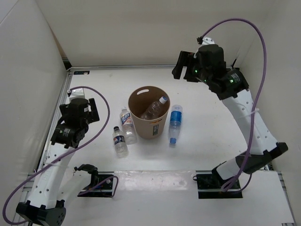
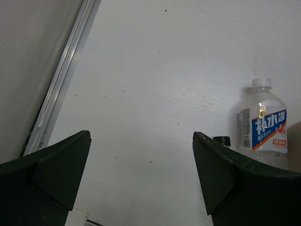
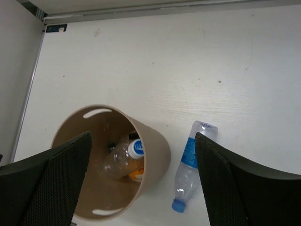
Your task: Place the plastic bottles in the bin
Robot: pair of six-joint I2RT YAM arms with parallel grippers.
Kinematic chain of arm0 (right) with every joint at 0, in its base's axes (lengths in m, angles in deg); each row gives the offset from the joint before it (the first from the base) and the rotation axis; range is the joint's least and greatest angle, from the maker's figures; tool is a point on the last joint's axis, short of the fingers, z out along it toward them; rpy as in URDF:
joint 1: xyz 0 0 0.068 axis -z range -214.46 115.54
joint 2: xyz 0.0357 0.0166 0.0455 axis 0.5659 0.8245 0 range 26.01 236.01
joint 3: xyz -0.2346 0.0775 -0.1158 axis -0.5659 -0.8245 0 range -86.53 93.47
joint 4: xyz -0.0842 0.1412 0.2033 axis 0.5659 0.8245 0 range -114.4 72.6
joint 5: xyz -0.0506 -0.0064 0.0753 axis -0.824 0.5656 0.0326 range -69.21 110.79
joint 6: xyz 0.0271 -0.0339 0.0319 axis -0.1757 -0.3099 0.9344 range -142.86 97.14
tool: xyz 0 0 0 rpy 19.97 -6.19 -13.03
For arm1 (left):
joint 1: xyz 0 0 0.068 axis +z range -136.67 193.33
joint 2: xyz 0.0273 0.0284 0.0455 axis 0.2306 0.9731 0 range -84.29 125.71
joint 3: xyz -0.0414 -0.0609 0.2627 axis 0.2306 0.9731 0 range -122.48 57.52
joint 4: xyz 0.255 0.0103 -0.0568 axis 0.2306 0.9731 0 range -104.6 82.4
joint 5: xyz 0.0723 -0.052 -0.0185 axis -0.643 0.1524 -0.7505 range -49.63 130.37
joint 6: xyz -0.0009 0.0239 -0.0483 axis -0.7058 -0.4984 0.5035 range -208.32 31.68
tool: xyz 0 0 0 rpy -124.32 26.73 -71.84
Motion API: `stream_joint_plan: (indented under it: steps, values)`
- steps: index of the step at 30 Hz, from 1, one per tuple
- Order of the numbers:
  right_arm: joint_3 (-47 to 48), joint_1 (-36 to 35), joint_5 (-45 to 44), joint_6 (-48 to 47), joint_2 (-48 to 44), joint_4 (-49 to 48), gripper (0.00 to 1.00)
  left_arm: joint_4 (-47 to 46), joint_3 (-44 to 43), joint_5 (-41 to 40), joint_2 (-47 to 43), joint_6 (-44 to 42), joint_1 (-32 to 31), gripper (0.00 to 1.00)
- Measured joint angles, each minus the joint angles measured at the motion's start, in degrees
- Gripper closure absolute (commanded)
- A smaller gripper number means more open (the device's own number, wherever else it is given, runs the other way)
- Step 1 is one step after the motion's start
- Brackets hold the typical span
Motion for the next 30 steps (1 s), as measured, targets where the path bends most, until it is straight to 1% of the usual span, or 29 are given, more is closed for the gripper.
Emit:
stream_joint_plan:
  steps: [2,4,5,6,7,9,10,11,12,14,18,21,25,30]
  values:
    - [-3.82,0.66,1.14,0.02,-3.32,-0.72,0.10,-0.24,0.00,0.09,0.00,-0.09,0.00,0.00]
    - [-10.91,3.72,5.55,0.52,-8.96,-0.92,0.10,-0.46,0.00,0.26,0.02,-0.09,0.00,0.00]
    - [-14.69,6.84,8.22,1.18,-11.82,-1.79,0.10,-0.48,0.00,0.31,0.04,-0.09,0.00,0.00]
    - [-20.02,11.93,12.94,1.92,-15.37,-3.85,0.10,-0.48,0.00,0.44,0.11,-0.09,0.00,0.00]
    - [-24.13,16.63,15.91,2.78,-18.25,-4.11,0.10,-0.42,0.00,0.61,0.20,-0.04,0.00,0.00]
    - [-33.90,26.95,23.23,4.33,-22.97,-8.00,0.10,-0.17,0.00,0.94,0.28,0.07,0.00,0.00]
    - [-37.51,31.28,26.47,4.70,-24.11,-8.15,0.10,0.07,0.00,1.05,0.28,0.15,0.00,0.00]
    - [-39.82,34.05,28.52,4.72,-24.22,-7.87,0.10,0.31,0.00,1.16,0.15,0.22,0.00,0.00]
    - [-40.74,35.41,28.79,4.61,-23.34,-7.10,0.10,0.59,0.00,1.36,-0.02,0.31,0.00,0.00]
    - [-40.85,33.38,27.87,3.98,-20.61,-5.42,0.10,0.92,0.00,1.77,-0.72,0.59,0.00,0.00]
    - [-39.74,22.82,24.33,2.51,-14.01,-2.75,0.10,1.05,0.00,3.06,-2.69,1.09,0.00,0.00]
    - [-39.06,17.79,22.82,2.12,-7.85,-1.88,0.10,1.09,0.00,4.11,-3.15,1.36,0.00,0.00]
    - [-37.29,17.07,22.80,1.46,1.11,-1.81,0.10,1.14,0.00,6.08,-3.08,1.73,0.00,0.00]
    - [-30.29,15.37,20.83,0.87,13.97,-1.55,0.10,1.05,0.00,7.69,-5.75,2.05,0.00,0.00]
